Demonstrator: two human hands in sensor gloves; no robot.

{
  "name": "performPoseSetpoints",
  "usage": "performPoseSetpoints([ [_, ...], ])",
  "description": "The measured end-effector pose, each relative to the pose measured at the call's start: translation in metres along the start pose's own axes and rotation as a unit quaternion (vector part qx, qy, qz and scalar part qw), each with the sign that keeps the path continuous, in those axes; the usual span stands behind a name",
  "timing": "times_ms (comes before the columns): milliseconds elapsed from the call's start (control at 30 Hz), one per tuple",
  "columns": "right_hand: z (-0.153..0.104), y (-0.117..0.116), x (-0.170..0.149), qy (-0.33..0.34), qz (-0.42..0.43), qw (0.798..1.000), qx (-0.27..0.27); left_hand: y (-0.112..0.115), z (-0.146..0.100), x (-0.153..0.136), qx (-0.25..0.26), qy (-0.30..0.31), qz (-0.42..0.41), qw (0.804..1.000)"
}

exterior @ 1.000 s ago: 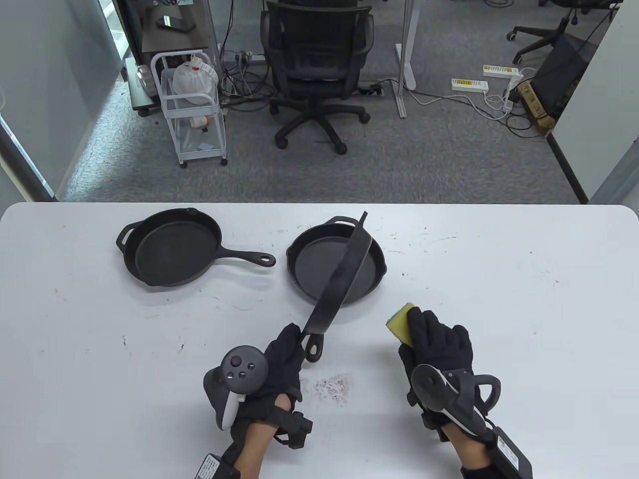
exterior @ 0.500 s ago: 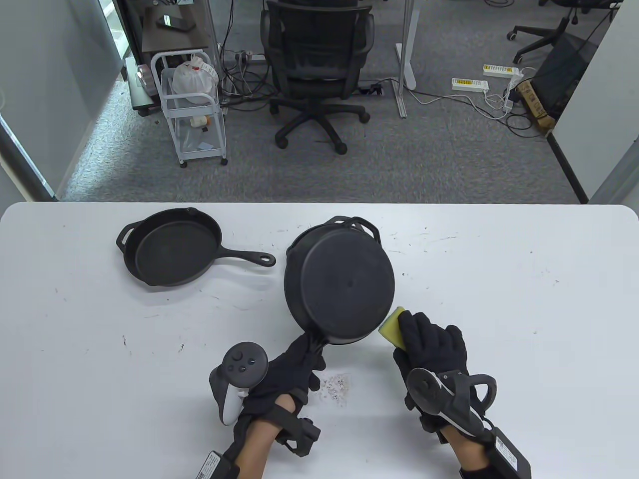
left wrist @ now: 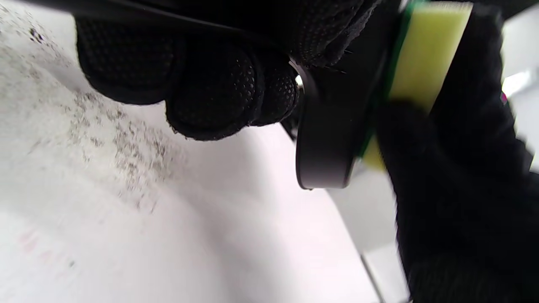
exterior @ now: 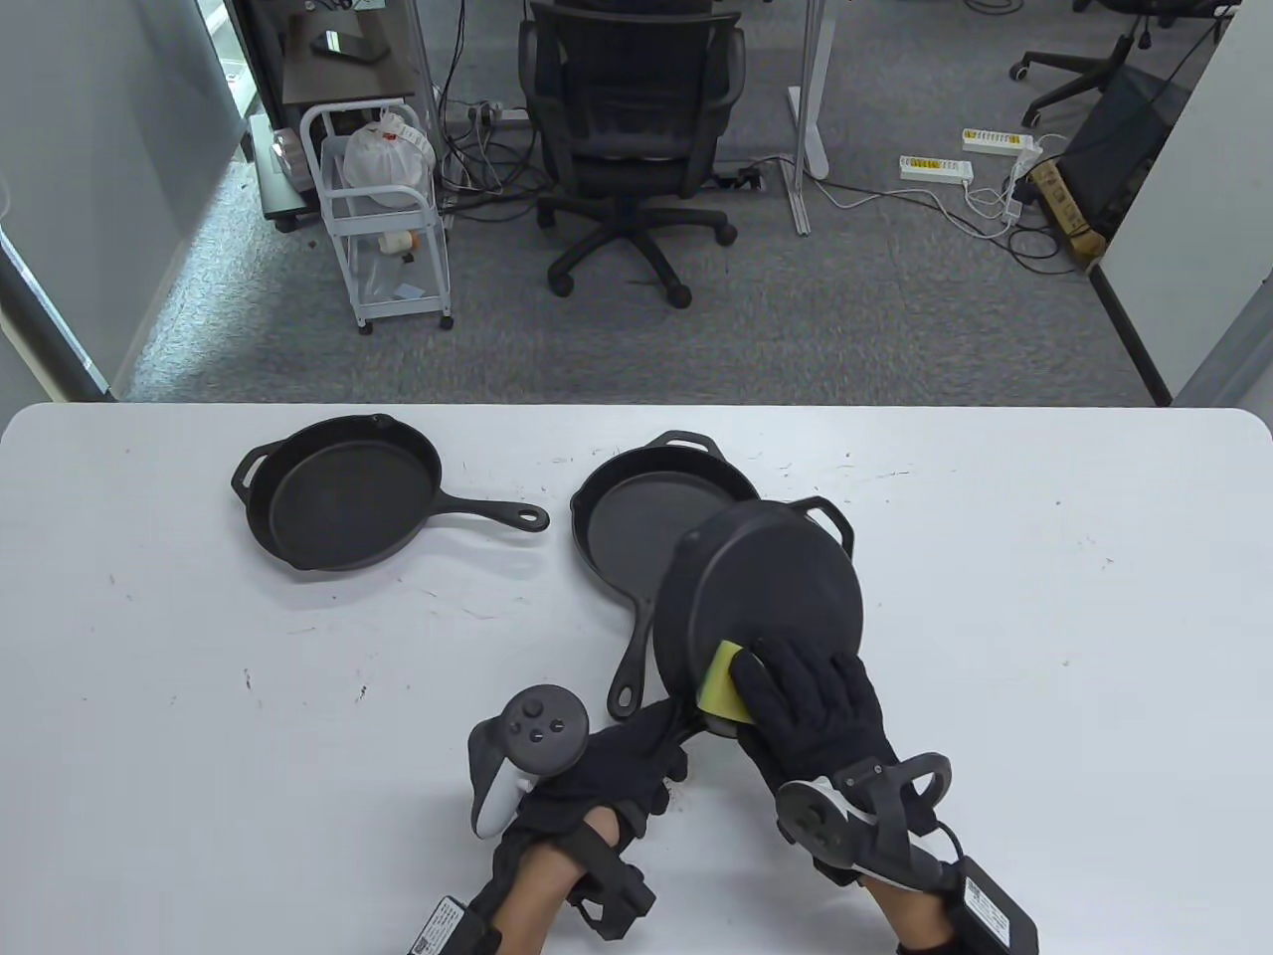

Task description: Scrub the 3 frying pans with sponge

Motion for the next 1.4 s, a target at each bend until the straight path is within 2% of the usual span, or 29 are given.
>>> performPoseSetpoints([
  [100,0.001,0.007,-0.019,-0.057,0.008,0.998,-0.019,0.009,0.001,0.010,-0.025,0.022,0.033,0.999],
  [167,0.001,0.008,-0.036,-0.092,0.043,0.995,-0.021,0.010,0.000,0.014,-0.032,0.034,0.048,0.998],
  [233,0.000,0.001,-0.056,-0.136,0.077,0.988,-0.003,0.007,-0.001,0.014,-0.025,0.038,0.056,0.997],
  [367,-0.002,-0.013,-0.077,-0.169,0.018,0.985,0.032,-0.005,-0.001,0.005,0.006,0.036,0.029,0.999],
  [467,-0.001,-0.026,-0.073,-0.142,0.034,0.987,0.071,-0.017,-0.006,-0.002,0.053,0.025,-0.007,0.998],
  [533,-0.001,-0.032,-0.056,-0.097,0.040,0.990,0.092,-0.023,-0.010,-0.007,0.081,0.009,-0.055,0.995],
  [633,-0.002,-0.028,-0.020,-0.026,0.026,0.997,0.071,-0.025,-0.012,-0.008,0.083,0.001,-0.049,0.995],
  [767,-0.002,-0.014,0.007,0.006,-0.004,1.000,0.012,-0.010,-0.006,-0.003,0.038,0.000,-0.021,0.999],
  [833,0.000,-0.008,0.002,-0.017,-0.004,1.000,-0.002,-0.001,-0.003,0.002,-0.001,0.002,0.015,1.000],
  [900,0.002,-0.006,-0.015,-0.057,0.006,0.998,-0.006,0.003,-0.002,0.007,-0.016,0.011,0.055,0.998],
  [1000,0.002,-0.016,-0.053,-0.126,0.041,0.991,0.022,0.003,-0.003,0.008,-0.020,0.014,0.045,0.999],
  [1100,-0.001,-0.032,-0.076,-0.158,0.051,0.985,0.055,-0.005,-0.005,0.006,0.008,0.014,0.027,1.000],
  [1233,-0.001,-0.043,-0.072,-0.135,0.031,0.987,0.087,-0.019,-0.010,0.000,0.059,0.005,-0.008,0.998],
  [1400,0.000,-0.033,-0.023,-0.022,0.044,0.996,0.075,-0.025,-0.013,-0.005,0.077,-0.004,-0.022,0.997],
])
Point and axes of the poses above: the tracker on the back of each hand, its own x axis roughly to the thumb side, its own z axis roughly from the wrist to the fingertips, y = z × x, the point moved 5 cm from there along z, roughly from the wrist to the fingertips, and after that the axes turned 3 degrees about -x, right-handed, at the moved point
